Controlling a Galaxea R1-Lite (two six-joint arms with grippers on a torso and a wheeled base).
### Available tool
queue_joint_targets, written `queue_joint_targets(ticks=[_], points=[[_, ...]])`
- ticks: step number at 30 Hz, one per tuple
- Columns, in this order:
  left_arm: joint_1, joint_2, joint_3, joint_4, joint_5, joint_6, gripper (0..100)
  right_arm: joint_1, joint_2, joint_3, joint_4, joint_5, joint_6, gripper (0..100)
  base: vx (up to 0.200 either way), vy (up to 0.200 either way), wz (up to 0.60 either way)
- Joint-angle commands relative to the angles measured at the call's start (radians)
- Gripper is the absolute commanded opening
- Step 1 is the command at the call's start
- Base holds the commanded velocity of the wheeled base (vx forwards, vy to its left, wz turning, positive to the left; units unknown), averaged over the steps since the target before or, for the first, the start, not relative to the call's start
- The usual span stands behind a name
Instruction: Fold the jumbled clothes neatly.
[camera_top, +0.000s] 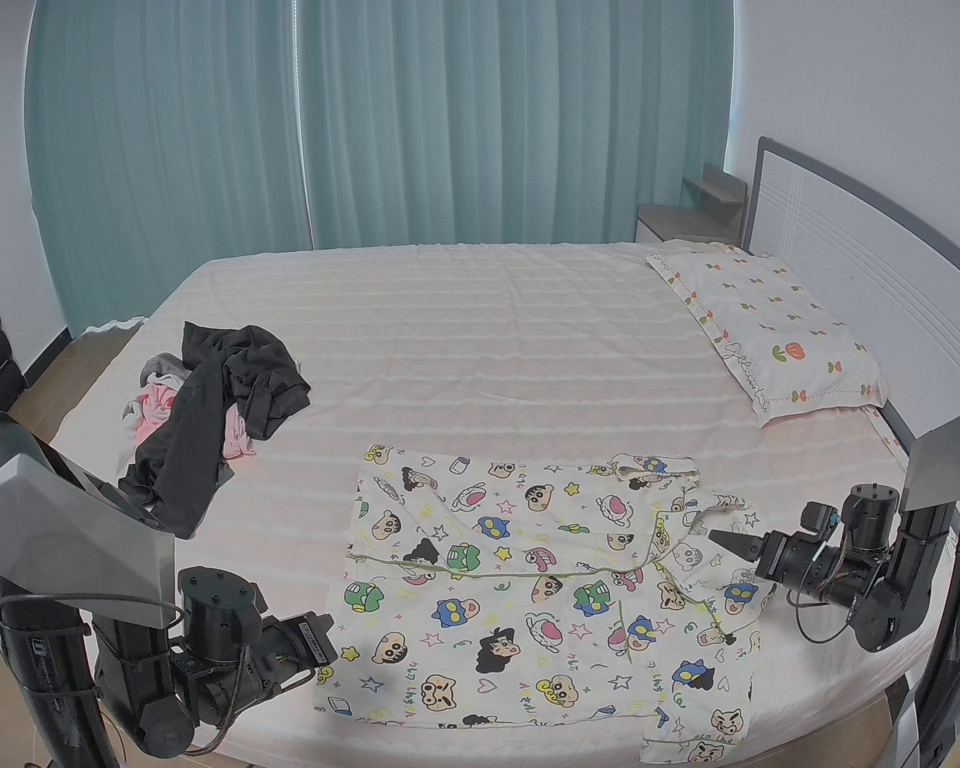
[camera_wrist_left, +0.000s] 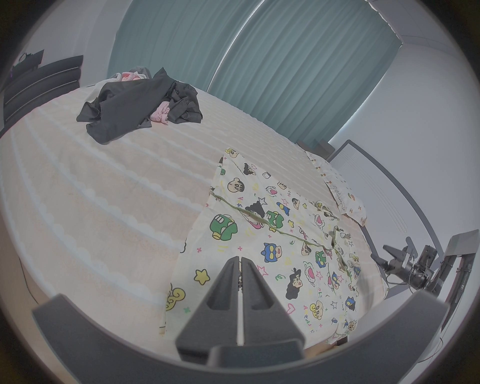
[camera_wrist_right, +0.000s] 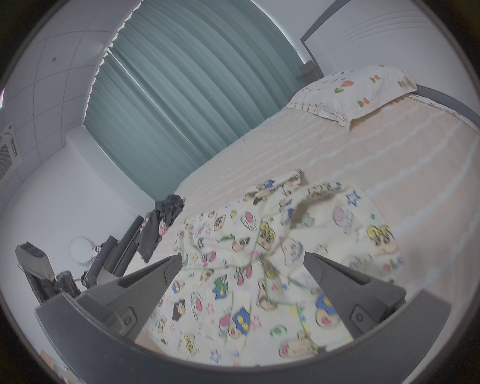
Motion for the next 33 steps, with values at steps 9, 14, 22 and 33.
queue_joint_targets(ticks=[9,14,22,33], points=[[0.001,-0.016,-0.001,-0.018,0.000,-0.022,0,0.118,0.177,-0.614,0.440,-0.172,0.114,100,0.000,0.000,0.00],[0.001,-0.043,-0.009,-0.018,0.002,-0.039,0,0.113,0.204,-0.677,0.505,-0.190,0.114,100,0.000,0.000,0.00],[0.001,-0.043,-0.009,-0.018,-0.001,-0.048,0,0.110,0.234,-0.709,0.511,-0.194,0.117,100,0.150,0.000,0.00],[-0.002,-0.045,-0.010,-0.018,0.002,-0.045,0,0.115,0.266,-0.757,0.548,-0.194,0.145,100,0.000,0.000,0.00]])
